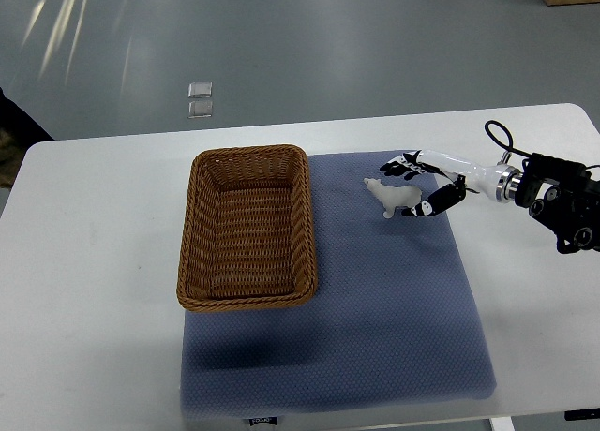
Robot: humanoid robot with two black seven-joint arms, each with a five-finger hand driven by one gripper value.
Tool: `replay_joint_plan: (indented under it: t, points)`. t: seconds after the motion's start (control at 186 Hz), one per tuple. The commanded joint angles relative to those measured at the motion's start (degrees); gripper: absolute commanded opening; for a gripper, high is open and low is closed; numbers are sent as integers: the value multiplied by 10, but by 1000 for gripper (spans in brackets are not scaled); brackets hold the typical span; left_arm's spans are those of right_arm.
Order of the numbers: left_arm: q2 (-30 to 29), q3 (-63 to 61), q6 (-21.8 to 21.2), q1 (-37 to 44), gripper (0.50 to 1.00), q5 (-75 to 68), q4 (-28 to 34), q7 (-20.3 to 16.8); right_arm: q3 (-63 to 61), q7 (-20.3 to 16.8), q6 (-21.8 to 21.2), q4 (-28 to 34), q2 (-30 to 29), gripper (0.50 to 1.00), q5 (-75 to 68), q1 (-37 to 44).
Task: Place white bear in brown basket with right hand
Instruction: 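Lift the white bear with the right hand off the pad, then carry the bear over the brown basket and open the right hand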
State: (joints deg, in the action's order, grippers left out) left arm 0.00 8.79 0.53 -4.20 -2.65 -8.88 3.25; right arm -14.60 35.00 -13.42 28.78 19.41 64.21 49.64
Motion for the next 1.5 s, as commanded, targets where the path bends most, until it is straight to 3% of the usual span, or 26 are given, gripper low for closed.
replay_joint_plan:
  t: [0.0, 0.199, 0.366, 0.532, 0.591, 0.866, 1.263, 1.495]
  points:
    - [0, 0, 0, 0, 1000, 0, 0, 0, 4, 0, 6, 0, 0, 778, 2, -1]
    - [0, 0, -1, -2, 1000, 0, 0, 0, 21, 0, 7, 0, 0, 762, 8, -1]
    - [0, 0, 0, -2, 1000, 0, 0, 0, 31, 0, 17, 0, 0, 711, 8, 0]
    - [0, 1, 0, -2, 1000, 0, 0, 0, 32, 0, 23, 0, 0, 574, 8, 0]
    - [0, 1, 0, -2, 1000, 0, 0, 0, 32, 0, 30, 0, 0, 500, 8, 0]
    - [0, 0, 0, -2, 1000, 0, 0, 0, 26, 0, 58, 4, 0, 500, 5, 12]
    - [0, 2, -1, -2, 1000, 0, 0, 0, 20, 0, 58, 7, -13, 500, -1, 86]
    - [0, 2, -1, -2, 1000, 0, 0, 0, 29, 0, 54, 7, -66, 500, 5, 113]
